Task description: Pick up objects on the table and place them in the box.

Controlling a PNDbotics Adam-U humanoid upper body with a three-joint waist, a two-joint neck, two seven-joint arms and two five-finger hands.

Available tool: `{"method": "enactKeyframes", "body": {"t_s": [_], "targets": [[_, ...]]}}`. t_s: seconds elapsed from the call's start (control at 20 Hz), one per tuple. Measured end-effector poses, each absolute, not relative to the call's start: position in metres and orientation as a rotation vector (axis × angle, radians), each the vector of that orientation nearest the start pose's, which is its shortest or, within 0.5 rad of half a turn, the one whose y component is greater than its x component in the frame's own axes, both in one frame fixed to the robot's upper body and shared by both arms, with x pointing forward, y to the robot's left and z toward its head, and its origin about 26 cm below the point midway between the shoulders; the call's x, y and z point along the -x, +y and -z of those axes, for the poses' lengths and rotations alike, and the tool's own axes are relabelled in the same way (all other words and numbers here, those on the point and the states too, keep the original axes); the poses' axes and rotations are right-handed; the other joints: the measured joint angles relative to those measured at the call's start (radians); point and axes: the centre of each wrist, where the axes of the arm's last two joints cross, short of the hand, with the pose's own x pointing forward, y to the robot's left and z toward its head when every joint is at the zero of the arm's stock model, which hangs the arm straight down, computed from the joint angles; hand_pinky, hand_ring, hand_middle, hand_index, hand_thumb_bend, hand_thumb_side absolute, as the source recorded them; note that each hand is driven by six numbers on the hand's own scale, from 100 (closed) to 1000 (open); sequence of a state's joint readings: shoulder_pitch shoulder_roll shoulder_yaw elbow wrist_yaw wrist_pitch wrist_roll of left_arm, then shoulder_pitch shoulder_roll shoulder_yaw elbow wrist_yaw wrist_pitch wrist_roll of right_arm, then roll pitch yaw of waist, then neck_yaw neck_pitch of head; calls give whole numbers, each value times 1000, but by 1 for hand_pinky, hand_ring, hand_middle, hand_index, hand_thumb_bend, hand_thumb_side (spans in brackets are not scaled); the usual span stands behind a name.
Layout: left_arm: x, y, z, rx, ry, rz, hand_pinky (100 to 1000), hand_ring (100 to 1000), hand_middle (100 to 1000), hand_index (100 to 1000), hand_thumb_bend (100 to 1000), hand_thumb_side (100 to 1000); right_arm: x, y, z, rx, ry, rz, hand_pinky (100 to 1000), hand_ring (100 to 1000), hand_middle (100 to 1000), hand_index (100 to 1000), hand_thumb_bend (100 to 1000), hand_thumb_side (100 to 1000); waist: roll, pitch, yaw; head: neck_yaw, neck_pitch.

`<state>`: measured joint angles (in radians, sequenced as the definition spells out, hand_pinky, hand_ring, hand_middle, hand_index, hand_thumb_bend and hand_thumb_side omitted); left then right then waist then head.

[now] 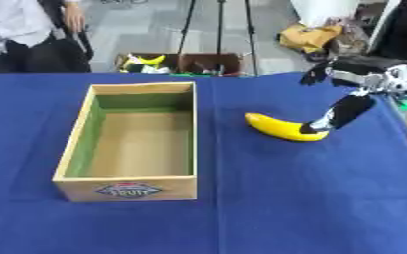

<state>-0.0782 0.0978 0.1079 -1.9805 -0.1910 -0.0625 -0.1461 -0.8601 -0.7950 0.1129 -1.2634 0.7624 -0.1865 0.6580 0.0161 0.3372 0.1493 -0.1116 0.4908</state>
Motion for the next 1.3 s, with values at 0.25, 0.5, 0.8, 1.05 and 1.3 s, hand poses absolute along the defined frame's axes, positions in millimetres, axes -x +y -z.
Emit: {"method": "enactKeyframes", "body": {"t_s": [0.25, 0.5, 0.8, 1.05, 1.3], "targets": [[-274, 273, -123, -253, -2072, 321, 284, 518, 497, 656, 100, 1000, -422, -362, -300, 1035, -1224, -1596, 710, 848, 781, 868, 609, 494, 0, -1, 0, -1, 0], [-274, 273, -123, -252, -2071, 322, 284, 519, 497, 657, 100, 1000, -428, -361, -293, 1022, -1206, -1582, 708, 846, 780, 863, 593, 490, 0, -1, 0, -1, 0], [-274, 273, -123, -252, -2071, 322, 284, 519, 498, 657, 100, 1000, -433, -359, -285, 1019, -1185, -1574, 703, 840, 767, 847, 571, 495, 0, 0, 0, -1, 0], [-274, 273, -123, -252, -2071, 323, 284, 520, 498, 657, 100, 1000, -436, -357, -280, 1025, -1174, -1573, 700, 834, 752, 834, 547, 505, 0, 1, 0, -1, 0], [-274, 273, -123, -251, -2071, 323, 285, 520, 498, 657, 100, 1000, -438, -356, -276, 1041, -1164, -1570, 689, 822, 727, 808, 524, 526, 0, 1, 0, -1, 0]]}}
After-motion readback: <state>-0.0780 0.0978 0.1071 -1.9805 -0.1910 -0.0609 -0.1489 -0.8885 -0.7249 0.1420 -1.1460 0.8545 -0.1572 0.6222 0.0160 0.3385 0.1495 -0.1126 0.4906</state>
